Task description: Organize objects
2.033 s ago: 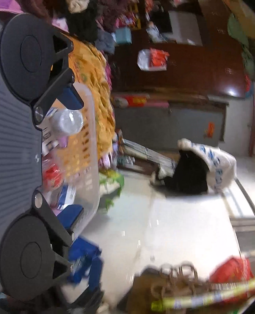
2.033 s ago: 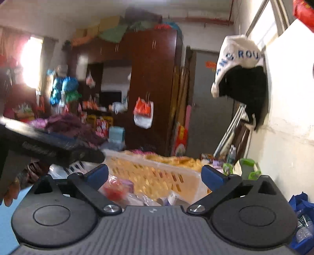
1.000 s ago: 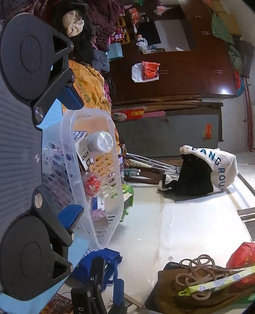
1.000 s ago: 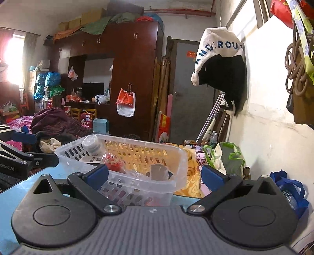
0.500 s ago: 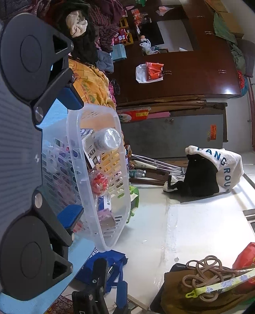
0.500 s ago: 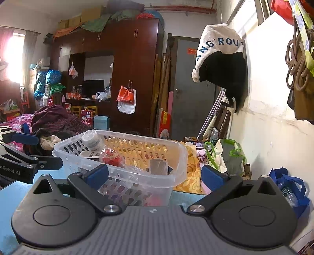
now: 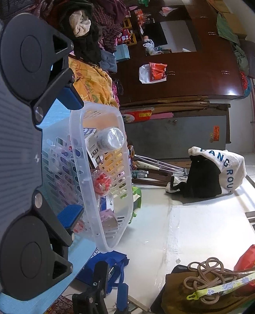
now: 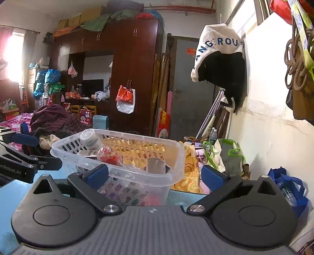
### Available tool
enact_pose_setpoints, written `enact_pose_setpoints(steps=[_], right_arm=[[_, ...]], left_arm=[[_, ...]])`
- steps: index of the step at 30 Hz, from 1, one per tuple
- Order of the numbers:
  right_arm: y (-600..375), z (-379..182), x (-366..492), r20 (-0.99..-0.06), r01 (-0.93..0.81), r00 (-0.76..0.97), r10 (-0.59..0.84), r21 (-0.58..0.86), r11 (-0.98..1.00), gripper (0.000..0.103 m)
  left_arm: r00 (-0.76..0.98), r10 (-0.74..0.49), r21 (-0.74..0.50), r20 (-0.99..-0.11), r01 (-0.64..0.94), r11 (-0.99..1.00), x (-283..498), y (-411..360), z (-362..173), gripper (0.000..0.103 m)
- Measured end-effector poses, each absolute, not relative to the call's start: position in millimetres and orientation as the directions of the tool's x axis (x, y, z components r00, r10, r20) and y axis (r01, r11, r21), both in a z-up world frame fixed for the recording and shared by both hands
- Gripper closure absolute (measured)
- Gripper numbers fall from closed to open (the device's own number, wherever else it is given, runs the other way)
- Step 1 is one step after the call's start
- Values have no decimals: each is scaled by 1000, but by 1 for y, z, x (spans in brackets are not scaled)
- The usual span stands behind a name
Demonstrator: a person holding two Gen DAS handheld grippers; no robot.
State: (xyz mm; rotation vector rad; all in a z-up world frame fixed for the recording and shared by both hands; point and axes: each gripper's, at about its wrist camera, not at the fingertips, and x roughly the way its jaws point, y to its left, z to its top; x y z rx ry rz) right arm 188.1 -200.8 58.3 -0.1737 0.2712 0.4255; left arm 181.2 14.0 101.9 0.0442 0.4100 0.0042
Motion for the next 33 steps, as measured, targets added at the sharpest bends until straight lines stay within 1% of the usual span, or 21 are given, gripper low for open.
enact_pose_setpoints(steps=[13, 33], right_arm=[[-197, 56, 186, -294, -432, 878, 378, -147, 890, 0], [-203, 56, 186, -290, -420, 882, 371, -124, 899, 0]], left_arm=[[912, 13, 35, -410, 1, 999, 184, 13, 100, 0], [909, 9, 26, -417, 2, 1000, 186, 11, 99, 0]])
